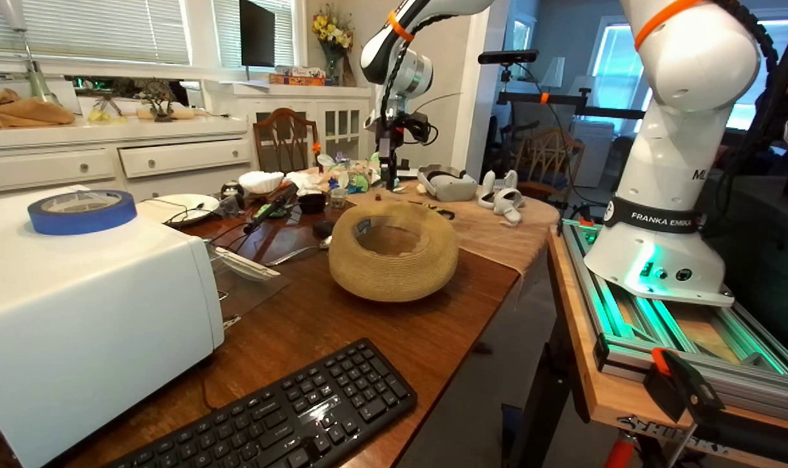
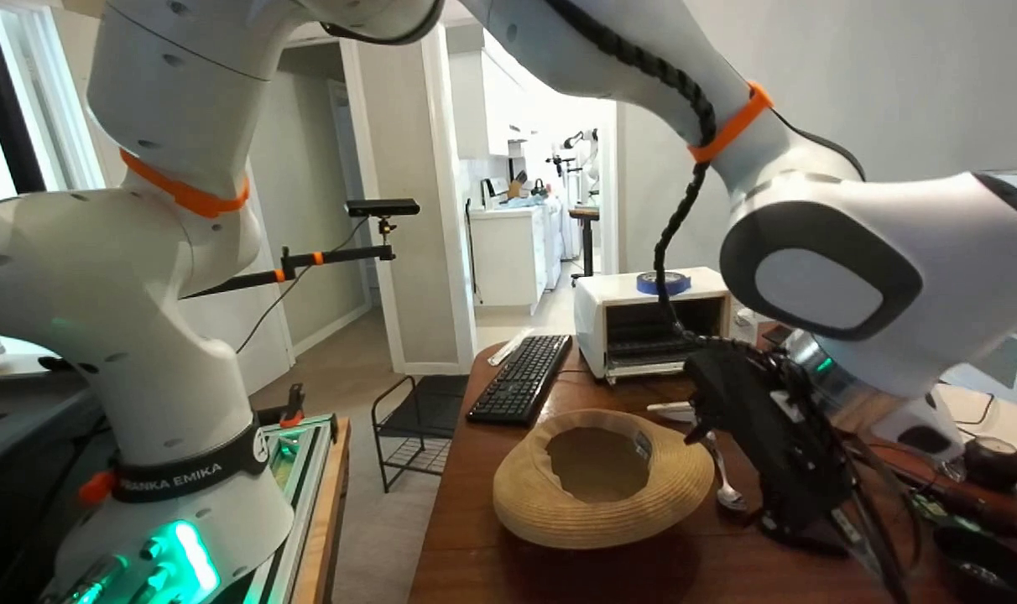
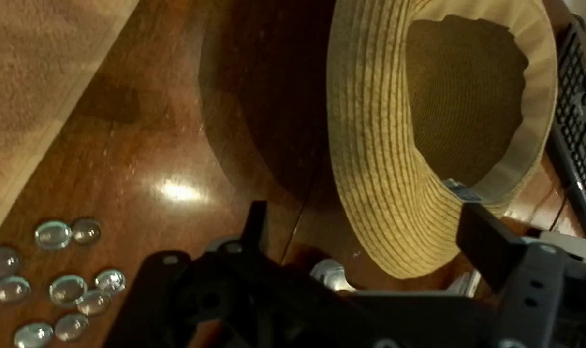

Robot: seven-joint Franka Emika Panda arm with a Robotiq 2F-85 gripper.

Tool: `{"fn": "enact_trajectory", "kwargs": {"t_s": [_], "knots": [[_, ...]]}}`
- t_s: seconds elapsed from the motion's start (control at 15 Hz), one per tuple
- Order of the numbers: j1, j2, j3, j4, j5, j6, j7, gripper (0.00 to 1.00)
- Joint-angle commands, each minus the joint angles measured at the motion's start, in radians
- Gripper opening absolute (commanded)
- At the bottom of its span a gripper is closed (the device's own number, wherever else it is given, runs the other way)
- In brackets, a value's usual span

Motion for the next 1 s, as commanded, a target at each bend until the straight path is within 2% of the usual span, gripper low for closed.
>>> {"fn": "enact_trajectory", "kwargs": {"t_s": [0.0, 0.33, 0.47, 0.6, 0.67, 0.93], "knots": [[0.069, -0.146, 0.031, -0.132, -0.046, 0.166, -0.008, 1.00], [0.203, -0.272, 0.076, -0.272, -0.138, 0.466, 0.062, 1.00], [0.239, -0.301, 0.123, -0.321, -0.066, 0.633, 0.147, 1.00], [0.268, -0.311, 0.171, -0.337, -0.011, 0.718, 0.272, 1.00], [0.230, -0.274, 0.165, -0.282, -0.062, 0.648, 0.198, 1.00], [0.230, -0.278, 0.179, -0.285, -0.063, 0.661, 0.216, 1.00]]}}
